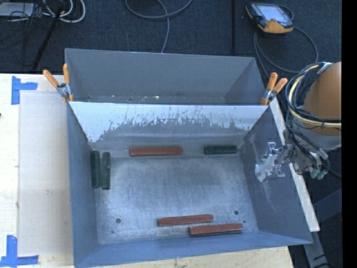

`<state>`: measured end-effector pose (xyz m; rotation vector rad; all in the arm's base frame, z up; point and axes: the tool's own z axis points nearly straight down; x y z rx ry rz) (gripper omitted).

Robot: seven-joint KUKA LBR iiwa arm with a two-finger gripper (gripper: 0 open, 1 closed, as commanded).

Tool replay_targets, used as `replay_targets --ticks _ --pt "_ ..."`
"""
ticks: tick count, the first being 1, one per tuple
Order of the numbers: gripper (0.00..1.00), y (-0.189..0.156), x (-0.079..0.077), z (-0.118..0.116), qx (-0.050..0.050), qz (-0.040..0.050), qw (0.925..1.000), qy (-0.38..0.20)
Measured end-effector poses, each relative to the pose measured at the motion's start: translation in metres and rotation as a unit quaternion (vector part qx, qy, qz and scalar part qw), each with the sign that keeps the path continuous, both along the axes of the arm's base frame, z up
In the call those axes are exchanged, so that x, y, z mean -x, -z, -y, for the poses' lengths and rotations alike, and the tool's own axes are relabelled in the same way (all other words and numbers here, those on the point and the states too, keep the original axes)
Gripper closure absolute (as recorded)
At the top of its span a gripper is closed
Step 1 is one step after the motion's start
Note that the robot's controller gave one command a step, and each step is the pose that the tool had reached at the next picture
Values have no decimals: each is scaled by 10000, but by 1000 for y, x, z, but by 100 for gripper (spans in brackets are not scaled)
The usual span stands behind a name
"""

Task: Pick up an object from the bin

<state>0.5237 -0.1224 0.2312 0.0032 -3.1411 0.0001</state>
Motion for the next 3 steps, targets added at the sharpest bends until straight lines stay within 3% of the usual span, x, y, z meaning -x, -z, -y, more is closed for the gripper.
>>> replay_targets --ticks 1,2,3 --pt "100 0 0 0 0 0 10000 -3" --pt "100 53 -5 5 8 32 10000 -19" --pt "0 72 -10 12 5 12 10000 16"
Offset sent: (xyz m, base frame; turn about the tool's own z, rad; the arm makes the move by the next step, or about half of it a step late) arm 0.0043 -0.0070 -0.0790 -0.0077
